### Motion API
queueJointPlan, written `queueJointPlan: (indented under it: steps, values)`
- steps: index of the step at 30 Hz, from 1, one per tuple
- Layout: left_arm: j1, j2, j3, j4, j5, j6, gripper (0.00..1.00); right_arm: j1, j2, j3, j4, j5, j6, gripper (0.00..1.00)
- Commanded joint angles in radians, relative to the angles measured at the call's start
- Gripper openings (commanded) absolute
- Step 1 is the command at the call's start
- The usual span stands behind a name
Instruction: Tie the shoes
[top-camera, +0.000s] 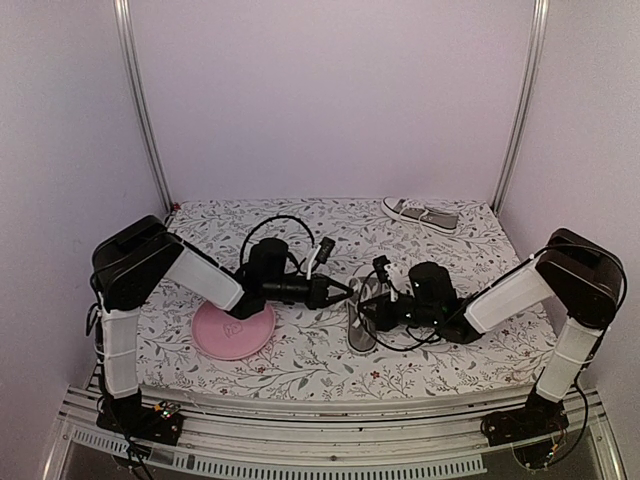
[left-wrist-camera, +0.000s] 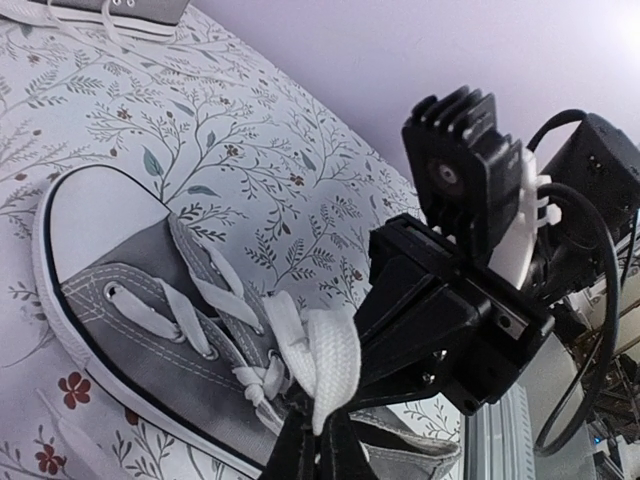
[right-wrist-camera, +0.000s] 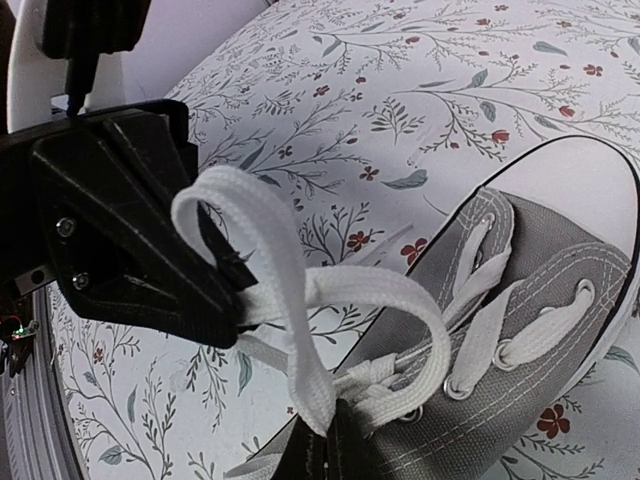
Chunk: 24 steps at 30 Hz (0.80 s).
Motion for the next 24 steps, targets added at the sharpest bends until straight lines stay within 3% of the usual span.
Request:
queueJointPlan:
  steps: [1,17,24]
  values:
    - [-0.017,-0.048,-0.013,0.025,0.013,-0.007,0.00,0.004,0.026,0.026,-0.042,0.055,0.038,0.02]
    - [-0.038,-0.072,0.003,-0.027,0.010,0.006,0.00,-0.002,0.102,0.095,0.117,0.066,0.026,0.02]
    - [-0.054,-0.063,0.012,-0.032,0.021,0.000,0.00,-0.004,0.171,0.055,0.342,0.115,0.032,0.02]
